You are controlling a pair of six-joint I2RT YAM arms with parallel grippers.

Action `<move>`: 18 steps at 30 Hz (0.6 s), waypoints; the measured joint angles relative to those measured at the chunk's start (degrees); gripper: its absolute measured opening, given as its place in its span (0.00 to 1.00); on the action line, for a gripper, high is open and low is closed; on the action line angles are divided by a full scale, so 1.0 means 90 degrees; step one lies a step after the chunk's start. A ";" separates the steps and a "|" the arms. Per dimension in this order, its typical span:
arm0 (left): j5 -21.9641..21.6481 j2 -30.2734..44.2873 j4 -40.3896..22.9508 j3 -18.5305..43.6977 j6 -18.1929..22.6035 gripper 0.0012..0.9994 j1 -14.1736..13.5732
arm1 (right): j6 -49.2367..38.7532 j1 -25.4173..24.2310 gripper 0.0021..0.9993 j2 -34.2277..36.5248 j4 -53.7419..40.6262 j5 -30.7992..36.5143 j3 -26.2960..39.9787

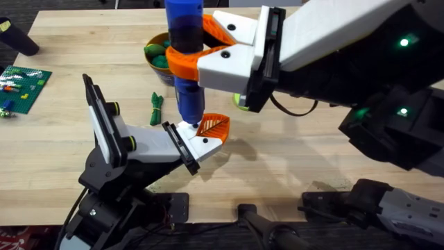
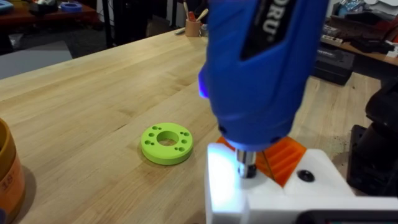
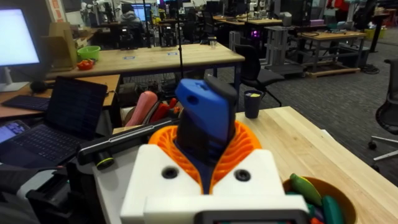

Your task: Pick up the gripper from the table and insert it into the empty holder that is missing its gripper. Then pick up a screw, insert it into the mounting hole, and use the screwdriver to tighten it. Finally, clean up the table by picking up the vegetable and placing it into the bucket.

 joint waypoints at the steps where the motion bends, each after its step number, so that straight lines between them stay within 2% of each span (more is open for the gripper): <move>1: 0.0003 -0.0002 0.0001 0.0000 -0.0004 0.01 0.0000 | 0.0000 0.0000 0.05 0.0000 -0.0049 0.0006 0.0000; 11: 0.0007 0.0008 0.0002 0.0000 -0.0053 0.01 0.0000 | 0.0002 0.0000 0.05 0.0000 -0.0071 0.0053 0.0000; 18: 0.0005 0.0007 0.0005 0.0000 -0.0049 0.01 0.0000 | 0.0002 0.0000 0.05 0.0053 0.0282 -0.0008 -0.0057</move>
